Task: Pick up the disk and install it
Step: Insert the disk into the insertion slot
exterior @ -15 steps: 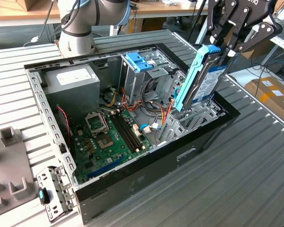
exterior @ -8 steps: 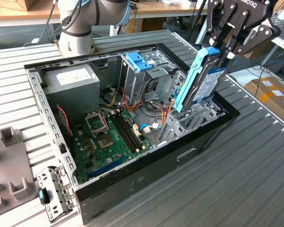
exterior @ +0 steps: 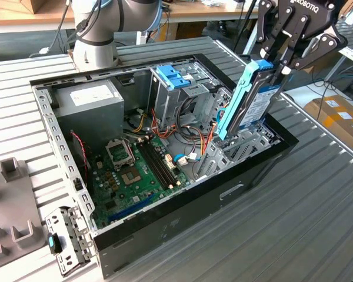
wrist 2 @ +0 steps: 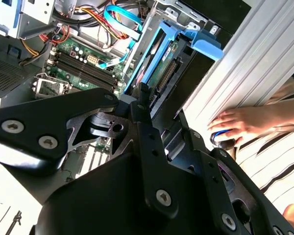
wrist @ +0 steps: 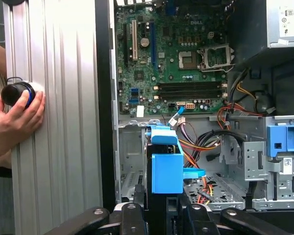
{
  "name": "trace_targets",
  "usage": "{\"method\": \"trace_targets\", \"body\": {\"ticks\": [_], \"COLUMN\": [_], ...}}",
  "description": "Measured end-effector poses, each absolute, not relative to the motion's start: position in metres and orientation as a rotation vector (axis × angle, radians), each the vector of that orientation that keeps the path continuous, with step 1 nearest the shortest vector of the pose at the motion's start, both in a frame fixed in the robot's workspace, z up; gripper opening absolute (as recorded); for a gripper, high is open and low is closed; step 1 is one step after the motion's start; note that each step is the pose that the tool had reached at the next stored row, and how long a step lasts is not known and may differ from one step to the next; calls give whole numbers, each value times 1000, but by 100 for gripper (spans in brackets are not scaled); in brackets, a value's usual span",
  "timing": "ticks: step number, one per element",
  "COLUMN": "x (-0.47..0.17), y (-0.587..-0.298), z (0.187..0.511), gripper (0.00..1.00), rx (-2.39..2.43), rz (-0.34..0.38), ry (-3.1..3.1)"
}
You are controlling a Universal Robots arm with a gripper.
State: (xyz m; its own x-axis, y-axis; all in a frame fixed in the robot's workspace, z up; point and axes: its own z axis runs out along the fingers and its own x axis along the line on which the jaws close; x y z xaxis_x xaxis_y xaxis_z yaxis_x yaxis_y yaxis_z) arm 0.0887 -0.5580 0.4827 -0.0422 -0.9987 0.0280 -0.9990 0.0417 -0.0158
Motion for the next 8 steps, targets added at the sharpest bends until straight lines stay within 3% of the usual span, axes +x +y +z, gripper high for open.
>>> {"method": "trace_targets", "body": {"ticks": [8], "x": [90], "y": [-560], "z": [481], "gripper": [35], "rx": [2172], "rz": [38], "ry": [-2265]}}
